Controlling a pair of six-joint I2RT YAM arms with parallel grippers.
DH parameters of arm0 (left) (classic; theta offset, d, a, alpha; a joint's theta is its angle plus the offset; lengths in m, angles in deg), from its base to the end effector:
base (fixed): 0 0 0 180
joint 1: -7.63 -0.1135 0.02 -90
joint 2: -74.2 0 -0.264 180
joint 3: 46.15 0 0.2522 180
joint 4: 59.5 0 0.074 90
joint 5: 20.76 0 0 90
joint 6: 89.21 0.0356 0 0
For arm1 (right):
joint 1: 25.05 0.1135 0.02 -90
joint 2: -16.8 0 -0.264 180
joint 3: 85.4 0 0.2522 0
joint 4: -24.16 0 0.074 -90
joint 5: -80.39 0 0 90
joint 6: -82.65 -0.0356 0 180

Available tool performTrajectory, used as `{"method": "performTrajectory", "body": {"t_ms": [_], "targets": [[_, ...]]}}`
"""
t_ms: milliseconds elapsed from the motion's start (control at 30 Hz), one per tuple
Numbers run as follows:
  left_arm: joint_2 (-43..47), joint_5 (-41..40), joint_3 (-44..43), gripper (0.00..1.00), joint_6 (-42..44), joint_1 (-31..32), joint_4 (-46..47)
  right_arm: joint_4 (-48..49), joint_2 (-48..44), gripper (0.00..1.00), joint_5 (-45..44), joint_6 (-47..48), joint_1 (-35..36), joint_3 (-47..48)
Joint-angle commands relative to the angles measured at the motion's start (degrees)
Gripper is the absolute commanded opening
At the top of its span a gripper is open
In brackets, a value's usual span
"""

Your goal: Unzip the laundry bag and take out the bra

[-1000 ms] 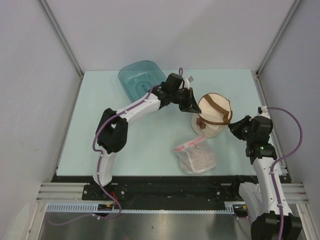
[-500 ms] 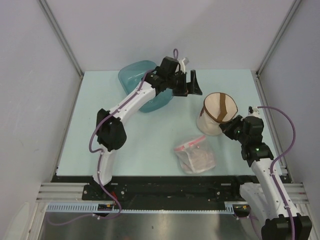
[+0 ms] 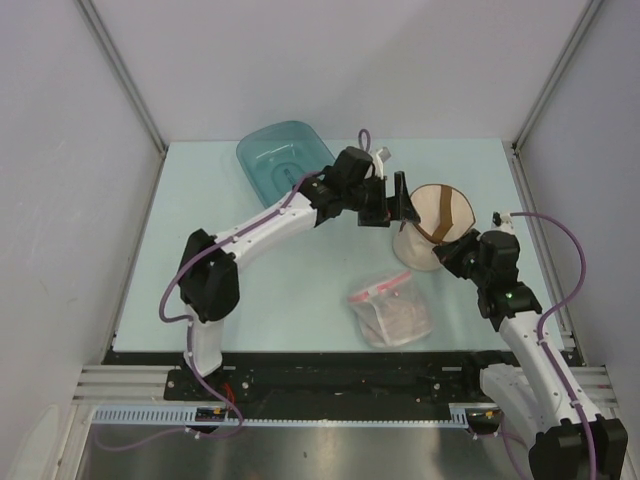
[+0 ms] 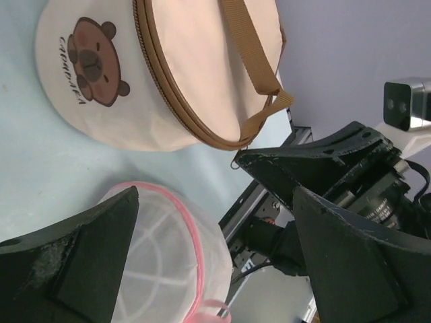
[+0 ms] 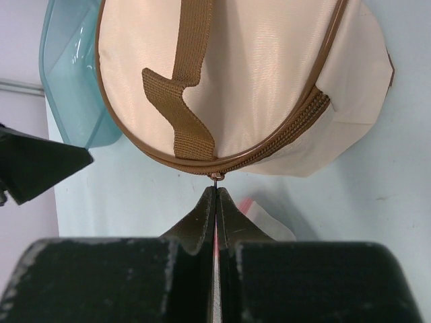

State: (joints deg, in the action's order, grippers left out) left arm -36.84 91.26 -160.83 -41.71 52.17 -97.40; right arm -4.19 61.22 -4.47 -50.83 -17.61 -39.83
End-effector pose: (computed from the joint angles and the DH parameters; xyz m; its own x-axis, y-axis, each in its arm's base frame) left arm 0.3149 -0.3286 0.3157 -0.8843 -0.0084 -0.4668 0.3712 0.5937 -0.7140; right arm 0.1790 0.0266 0.2533 -0.4720 0.6295 -0.6172 0.1610 0.7499 0.6417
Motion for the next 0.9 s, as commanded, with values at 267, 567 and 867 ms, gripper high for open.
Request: {"method": "performTrajectory", "body": {"t_ms": [267,567,867], "targets": [[-12.7,-2.95,-15.25,0.81,-3.73,2.49,-1.34,0.53,-2.06,0.0,-2.95,-0.02,0.64,0.18],[-15.08,-3.83,-20.71,0.12,-1.36,2.23,-3.01,-0.18,-3.64,0.0,-2.77,0.5,0.3,0.18],[-10.43,-0.23,-20.28,0.0,5.05,-3.57,-6.96,-5.78,-5.75,0.0,3.36,7.08,-11.82,0.18]]}}
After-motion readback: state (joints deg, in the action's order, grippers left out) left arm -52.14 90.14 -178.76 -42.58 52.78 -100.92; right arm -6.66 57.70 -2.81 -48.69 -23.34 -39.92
